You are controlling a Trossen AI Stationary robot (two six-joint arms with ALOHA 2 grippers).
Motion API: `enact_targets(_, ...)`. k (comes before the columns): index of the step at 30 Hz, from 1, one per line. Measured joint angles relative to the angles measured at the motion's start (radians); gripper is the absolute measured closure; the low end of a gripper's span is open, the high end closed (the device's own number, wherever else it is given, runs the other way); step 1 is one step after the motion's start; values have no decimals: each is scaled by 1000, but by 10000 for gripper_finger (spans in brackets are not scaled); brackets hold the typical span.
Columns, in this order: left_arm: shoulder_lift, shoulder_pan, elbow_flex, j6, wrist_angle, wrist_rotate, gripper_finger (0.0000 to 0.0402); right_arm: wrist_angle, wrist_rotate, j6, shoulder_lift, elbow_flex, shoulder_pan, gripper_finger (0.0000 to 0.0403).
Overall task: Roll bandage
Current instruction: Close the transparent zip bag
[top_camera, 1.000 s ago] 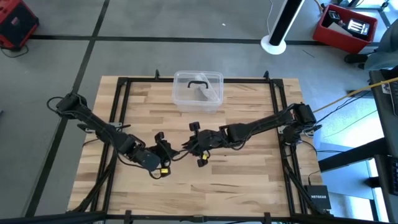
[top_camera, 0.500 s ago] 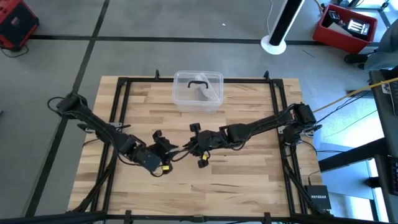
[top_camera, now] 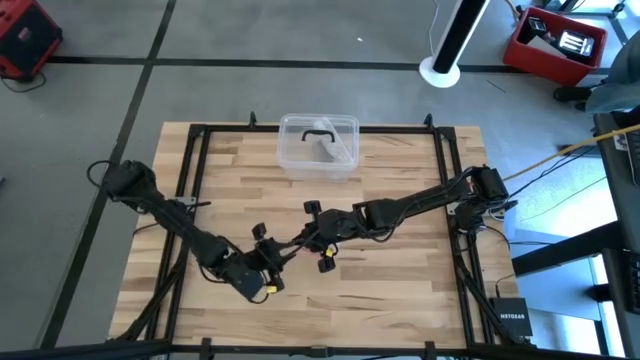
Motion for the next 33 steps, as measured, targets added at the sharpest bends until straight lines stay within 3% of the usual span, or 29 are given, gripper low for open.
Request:
enact_targets(3, -25, -28, 0, 24, -20, -3, 288, 2, 0, 0, 0, 0, 0, 373)
enact_targets(7, -61, -77, -15, -4, -55, -144, 288, 3, -1, 0, 0, 0, 0, 372)
enact_targets(11, -66, -86, -128, -70, 62, -194, 288, 9, -1, 0, 0, 0, 0, 372)
enact_targets(13, -66, -72, -172, -46, 187, -180, 288, 12, -4, 0, 0, 0, 0, 372)
enact_targets(17, -67, -33, -234, 151, 491, -94, 288, 12, -14, 0, 0, 0, 0, 372)
enact_targets(21, -68, 14, -273, 270, 660, 14, 288, 13, -14, 0, 0, 0, 0, 372)
enact_targets(29, -68, 64, -285, 362, 736, 51, 288, 14, -13, 0, 0, 0, 1, 372)
enact_targets(33, -68, 54, -285, 351, 693, 49, 288, 12, -13, 0, 0, 0, 1, 372)
